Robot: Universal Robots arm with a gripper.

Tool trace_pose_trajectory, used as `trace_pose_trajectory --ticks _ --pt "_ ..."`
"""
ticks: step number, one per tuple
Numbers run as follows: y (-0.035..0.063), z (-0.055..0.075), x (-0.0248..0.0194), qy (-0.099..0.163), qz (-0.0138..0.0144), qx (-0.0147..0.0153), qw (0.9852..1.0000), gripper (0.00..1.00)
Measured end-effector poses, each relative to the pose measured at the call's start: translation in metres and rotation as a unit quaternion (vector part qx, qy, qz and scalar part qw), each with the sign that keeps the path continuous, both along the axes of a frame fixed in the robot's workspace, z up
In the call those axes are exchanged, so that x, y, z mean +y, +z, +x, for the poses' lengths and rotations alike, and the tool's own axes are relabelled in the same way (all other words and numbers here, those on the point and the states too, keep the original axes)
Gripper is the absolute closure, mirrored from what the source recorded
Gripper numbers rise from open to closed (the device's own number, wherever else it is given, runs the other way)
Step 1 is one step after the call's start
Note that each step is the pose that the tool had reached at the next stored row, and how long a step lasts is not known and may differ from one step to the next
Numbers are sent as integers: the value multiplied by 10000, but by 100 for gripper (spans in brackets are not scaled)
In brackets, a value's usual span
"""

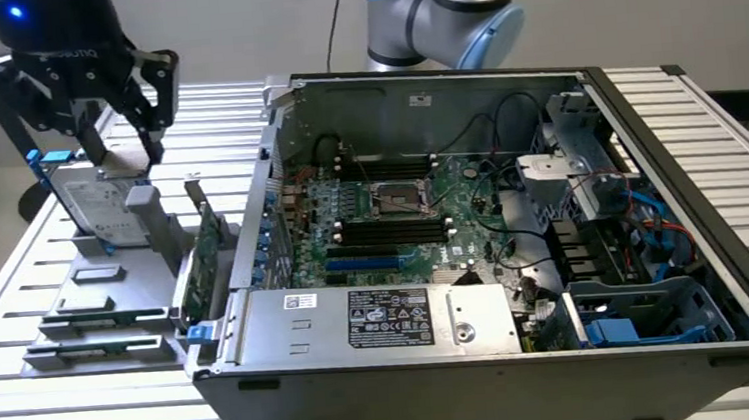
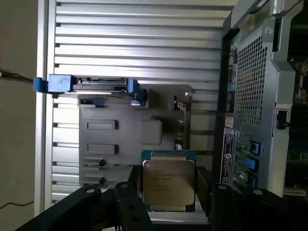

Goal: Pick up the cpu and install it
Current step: 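Pick up the cpu and move it towards the insertion slot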

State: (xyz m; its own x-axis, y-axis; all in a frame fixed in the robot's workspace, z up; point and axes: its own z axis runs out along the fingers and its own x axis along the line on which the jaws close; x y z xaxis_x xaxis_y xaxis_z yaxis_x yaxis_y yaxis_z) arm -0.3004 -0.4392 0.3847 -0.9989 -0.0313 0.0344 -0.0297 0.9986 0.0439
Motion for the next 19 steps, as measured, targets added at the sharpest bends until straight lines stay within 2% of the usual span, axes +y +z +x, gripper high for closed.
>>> trace_pose_trajectory --ticks 9,19 --pt "0 411 9 0 3 8 10000 45" --pt "0 865 21 0 27 11 10000 45"
